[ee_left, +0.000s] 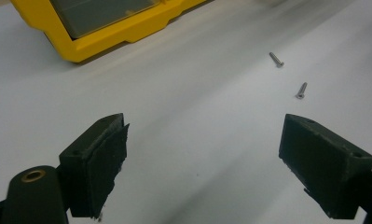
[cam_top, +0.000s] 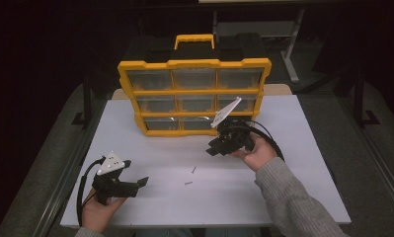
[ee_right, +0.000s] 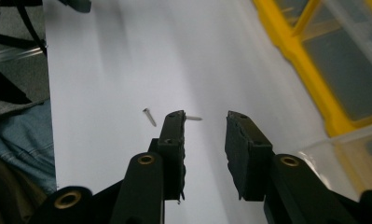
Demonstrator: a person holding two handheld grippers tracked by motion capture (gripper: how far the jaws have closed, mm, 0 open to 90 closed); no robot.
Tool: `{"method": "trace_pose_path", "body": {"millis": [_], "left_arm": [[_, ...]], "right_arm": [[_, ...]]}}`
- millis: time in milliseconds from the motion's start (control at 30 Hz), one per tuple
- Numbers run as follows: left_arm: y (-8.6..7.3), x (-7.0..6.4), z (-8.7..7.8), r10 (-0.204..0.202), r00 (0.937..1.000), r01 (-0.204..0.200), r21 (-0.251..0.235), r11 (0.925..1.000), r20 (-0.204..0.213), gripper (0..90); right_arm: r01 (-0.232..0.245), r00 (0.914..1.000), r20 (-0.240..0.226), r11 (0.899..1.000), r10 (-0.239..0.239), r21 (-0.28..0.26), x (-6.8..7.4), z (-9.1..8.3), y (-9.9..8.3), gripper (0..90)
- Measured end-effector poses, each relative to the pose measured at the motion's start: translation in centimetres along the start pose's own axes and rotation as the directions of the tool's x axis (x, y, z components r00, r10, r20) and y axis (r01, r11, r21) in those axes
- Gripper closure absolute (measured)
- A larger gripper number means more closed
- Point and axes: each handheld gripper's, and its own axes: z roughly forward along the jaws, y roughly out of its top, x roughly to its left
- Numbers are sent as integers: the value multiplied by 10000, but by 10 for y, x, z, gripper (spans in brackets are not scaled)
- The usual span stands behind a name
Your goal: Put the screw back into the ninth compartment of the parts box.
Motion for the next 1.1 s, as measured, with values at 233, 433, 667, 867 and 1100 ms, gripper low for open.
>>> {"method": "trace_pose_path", "body": {"millis": [233,433,667,867,1100], "left_arm": [[0,2,-1,53,10000,-53,-18,10000,-30,146],[0,2,-2,88,10000,-88,-5,10000,-23,147],[0,1,-2,71,10000,-71,6,10000,-16,147],[0,2,-2,88,10000,-88,1,10000,-19,147],[0,2,-2,97,10000,-97,11,10000,-15,146]], "right_arm": [[292,9989,-374,9992,-281,285,11,26,-2,660],[503,9970,-620,9967,-464,629,20,48,-2,658],[734,9938,-886,9945,-667,747,26,65,0,659],[911,9911,-1053,9918,-815,894,31,80,2,665],[1118,9869,-1290,9876,-973,1102,35,99,3,682]]}}
